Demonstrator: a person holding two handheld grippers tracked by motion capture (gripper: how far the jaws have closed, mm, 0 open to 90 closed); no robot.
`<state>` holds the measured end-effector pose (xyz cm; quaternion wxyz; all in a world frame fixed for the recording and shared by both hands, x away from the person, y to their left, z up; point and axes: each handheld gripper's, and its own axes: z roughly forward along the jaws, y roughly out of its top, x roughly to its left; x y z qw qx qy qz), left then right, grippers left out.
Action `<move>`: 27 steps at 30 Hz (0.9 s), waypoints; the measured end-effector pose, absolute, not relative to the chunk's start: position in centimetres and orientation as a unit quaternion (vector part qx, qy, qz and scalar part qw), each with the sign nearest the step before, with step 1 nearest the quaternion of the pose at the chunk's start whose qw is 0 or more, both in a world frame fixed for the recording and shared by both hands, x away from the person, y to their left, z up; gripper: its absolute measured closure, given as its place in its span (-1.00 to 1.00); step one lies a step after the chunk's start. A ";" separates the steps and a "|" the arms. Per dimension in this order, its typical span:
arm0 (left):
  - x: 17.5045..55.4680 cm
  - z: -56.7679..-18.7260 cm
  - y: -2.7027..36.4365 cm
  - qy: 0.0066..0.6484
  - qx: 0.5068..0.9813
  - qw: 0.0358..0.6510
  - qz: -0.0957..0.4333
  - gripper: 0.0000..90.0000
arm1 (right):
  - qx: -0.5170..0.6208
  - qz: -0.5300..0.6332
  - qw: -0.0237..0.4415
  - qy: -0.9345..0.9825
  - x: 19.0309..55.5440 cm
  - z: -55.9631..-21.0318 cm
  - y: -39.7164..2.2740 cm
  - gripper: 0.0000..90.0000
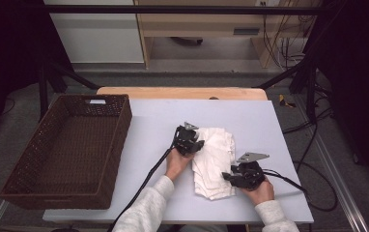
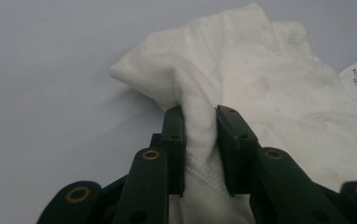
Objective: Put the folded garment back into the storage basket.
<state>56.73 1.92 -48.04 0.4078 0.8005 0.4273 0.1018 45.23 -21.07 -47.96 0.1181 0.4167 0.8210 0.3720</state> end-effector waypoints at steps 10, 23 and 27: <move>56.6 -48.0 2.0 0.425 0.799 0.412 0.102 0.66 | 0.418 0.386 0.089 0.817 45.2 -48.0 -20.8 0.81; 56.0 -47.0 2.4 0.410 0.796 0.432 0.111 0.68 | 0.413 0.381 0.086 0.823 45.3 -47.1 -20.5 0.86; 55.7 -46.5 2.4 0.403 0.794 0.440 0.114 0.68 | 0.409 0.387 0.085 0.822 45.2 -46.8 -20.5 0.86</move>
